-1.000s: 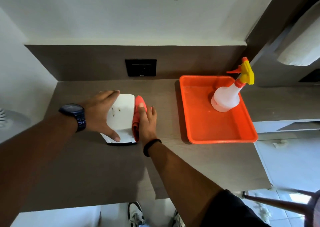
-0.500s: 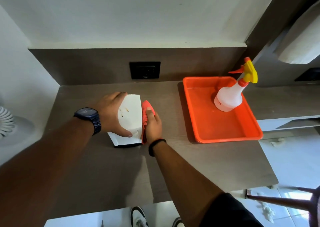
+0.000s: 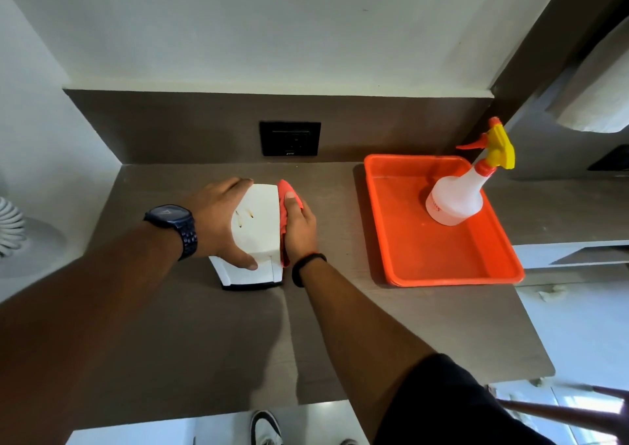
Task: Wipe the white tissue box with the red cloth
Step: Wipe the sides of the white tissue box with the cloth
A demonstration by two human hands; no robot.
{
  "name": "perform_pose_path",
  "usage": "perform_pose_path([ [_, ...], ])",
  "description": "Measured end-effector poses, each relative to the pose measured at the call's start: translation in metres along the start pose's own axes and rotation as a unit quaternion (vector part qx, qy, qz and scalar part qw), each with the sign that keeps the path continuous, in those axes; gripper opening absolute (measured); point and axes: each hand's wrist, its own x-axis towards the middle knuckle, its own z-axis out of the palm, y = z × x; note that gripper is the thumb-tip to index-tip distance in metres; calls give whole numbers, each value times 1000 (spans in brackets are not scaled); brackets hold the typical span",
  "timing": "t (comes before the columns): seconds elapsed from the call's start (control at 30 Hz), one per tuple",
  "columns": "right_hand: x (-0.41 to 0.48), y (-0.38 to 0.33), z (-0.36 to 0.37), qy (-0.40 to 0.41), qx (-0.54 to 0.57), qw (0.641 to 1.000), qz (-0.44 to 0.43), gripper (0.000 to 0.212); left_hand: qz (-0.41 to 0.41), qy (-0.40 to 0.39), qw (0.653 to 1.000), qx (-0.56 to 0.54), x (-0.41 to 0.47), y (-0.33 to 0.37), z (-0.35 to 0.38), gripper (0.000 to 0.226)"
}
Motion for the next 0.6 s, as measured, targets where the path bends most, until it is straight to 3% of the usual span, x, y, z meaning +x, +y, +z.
perform_pose_path([
  [0.13,-19,24,0,67,-24,997,-3,54,9,3,1000,16,1,-1,3,141],
  [0.27,-32,30,1,56,-69,984,-156,48,9,4,1000,12,2,-8,5,141],
  [0.37,-26,21,-1,19,-123,969,-214,47,13,9,1000,-1,2,-11,6,141],
  [0.47,-18,22,-6,1,-118,967,-225,51,17,8,1000,-4,2,-7,6,141],
  [0.6,-19,34,-7,4,-92,982,-165,55,7,1,1000,-13,0,0,5,146],
])
